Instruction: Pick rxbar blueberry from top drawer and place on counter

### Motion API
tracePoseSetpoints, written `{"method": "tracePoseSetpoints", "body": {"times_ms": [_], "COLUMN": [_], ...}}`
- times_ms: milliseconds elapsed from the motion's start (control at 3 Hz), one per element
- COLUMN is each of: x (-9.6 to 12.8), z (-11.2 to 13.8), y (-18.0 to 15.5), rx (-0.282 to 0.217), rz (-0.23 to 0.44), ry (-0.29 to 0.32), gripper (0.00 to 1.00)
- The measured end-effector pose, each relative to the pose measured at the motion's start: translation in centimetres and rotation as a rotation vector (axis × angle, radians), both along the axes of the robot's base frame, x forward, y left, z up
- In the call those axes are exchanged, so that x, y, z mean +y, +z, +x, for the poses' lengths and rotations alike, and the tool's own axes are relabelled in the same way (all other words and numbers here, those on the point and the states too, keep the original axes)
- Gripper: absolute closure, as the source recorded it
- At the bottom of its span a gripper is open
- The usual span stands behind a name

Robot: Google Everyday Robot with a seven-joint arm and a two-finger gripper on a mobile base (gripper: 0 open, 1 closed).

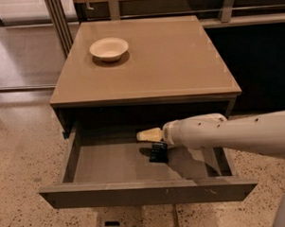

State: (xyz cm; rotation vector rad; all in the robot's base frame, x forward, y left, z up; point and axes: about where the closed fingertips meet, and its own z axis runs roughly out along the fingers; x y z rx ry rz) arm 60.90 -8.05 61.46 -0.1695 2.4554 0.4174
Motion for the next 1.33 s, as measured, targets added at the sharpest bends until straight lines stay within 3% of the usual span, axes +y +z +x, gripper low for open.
{"method": "tracePoseSetpoints", "body": {"times_ms": [667, 1000, 1333], "x": [-0.6, 0.4, 1.5], "z": [0.1, 0.2, 0.2], "y": [0.1, -0.3, -0.7], "rx": [-0.001, 0.004, 0.003], "rz": [0.01, 0.041, 0.026], "ry": [-0.032, -0.044, -0.02], "gripper": [0.0, 0.0, 0.0]}}
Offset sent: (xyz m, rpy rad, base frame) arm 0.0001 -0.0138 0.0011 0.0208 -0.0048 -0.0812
